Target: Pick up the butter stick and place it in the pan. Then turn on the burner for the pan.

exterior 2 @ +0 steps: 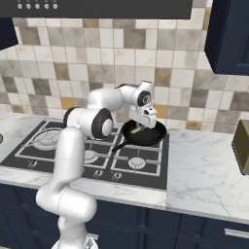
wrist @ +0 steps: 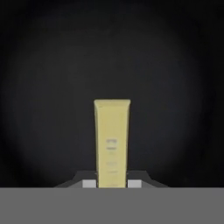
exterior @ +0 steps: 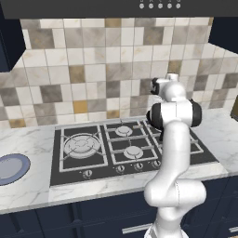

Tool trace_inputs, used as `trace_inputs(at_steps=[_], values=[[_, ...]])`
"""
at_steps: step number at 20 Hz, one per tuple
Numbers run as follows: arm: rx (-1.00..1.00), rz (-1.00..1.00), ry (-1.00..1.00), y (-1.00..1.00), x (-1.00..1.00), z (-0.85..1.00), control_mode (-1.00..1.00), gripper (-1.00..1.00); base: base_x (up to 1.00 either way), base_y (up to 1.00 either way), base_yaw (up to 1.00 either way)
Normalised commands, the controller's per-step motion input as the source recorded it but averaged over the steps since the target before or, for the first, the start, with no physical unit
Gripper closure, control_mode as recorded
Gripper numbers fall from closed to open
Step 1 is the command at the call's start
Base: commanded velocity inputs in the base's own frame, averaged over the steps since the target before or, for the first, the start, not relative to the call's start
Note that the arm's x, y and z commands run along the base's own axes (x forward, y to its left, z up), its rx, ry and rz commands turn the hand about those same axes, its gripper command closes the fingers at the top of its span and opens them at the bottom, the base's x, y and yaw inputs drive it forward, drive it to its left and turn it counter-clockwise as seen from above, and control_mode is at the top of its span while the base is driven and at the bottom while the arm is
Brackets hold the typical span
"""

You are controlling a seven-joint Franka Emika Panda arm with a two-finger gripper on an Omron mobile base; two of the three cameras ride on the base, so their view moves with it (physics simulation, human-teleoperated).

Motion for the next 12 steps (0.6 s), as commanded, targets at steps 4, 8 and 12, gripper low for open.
trace_inputs(at_steps=[4,8,12], values=[[0.00,0.00,0.01,-0.01,0.04,-0.11,-1.00,-1.00,0.00,0.00,0.00],[0.00,0.00,0.01,0.00,0.00,0.00,-1.00,-1.00,0.00,0.00,0.00],[0.00,0.00,0.00,0.00,0.00,0.00,-1.00,-1.00,0.00,0.00,0.00]])
